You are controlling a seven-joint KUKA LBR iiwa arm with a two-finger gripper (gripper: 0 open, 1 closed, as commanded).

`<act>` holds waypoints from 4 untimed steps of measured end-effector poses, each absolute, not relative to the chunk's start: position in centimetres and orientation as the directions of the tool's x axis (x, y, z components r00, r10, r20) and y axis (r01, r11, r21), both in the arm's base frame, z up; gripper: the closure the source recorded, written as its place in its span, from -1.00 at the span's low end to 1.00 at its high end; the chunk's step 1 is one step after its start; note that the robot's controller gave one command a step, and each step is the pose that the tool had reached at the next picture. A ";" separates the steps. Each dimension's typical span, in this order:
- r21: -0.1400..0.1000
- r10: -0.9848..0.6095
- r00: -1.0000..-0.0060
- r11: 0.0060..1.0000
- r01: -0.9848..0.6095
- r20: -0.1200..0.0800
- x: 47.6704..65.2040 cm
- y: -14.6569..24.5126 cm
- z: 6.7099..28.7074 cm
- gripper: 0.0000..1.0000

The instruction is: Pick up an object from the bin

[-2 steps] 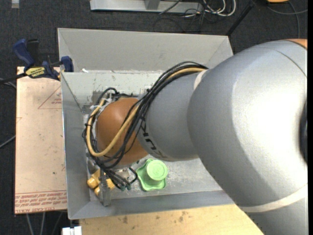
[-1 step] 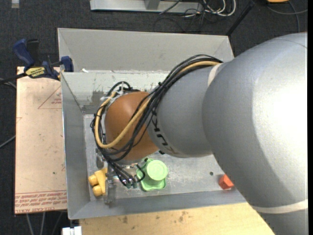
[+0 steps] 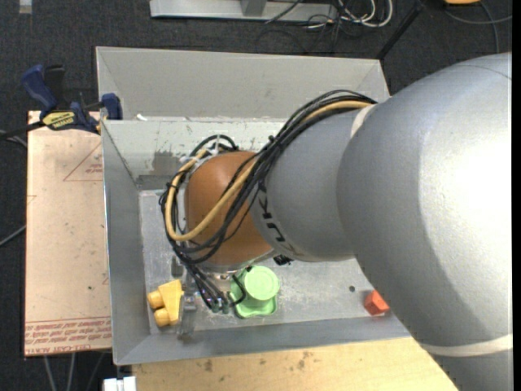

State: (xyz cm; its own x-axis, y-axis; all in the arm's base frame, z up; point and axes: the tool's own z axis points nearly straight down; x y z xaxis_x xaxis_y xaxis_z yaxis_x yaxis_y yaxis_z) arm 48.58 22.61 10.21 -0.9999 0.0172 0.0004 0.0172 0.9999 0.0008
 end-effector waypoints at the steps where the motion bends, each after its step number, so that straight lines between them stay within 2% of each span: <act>1: 0.004 0.049 -0.999 0.999 0.049 -0.008 48.4 24.3 7.0 -1.00; 2: 0.006 0.051 -0.999 0.999 0.051 -0.012 48.6 24.3 7.0 -1.00; 3: 0.005 0.051 -0.999 0.999 0.051 -0.008 48.5 24.3 6.9 1.00; 4: 0.002 0.052 -0.999 0.999 0.052 -0.001 48.5 24.3 7.7 1.00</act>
Offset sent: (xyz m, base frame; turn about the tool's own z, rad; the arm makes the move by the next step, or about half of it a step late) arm -0.0037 0.0154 -0.0321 0.0338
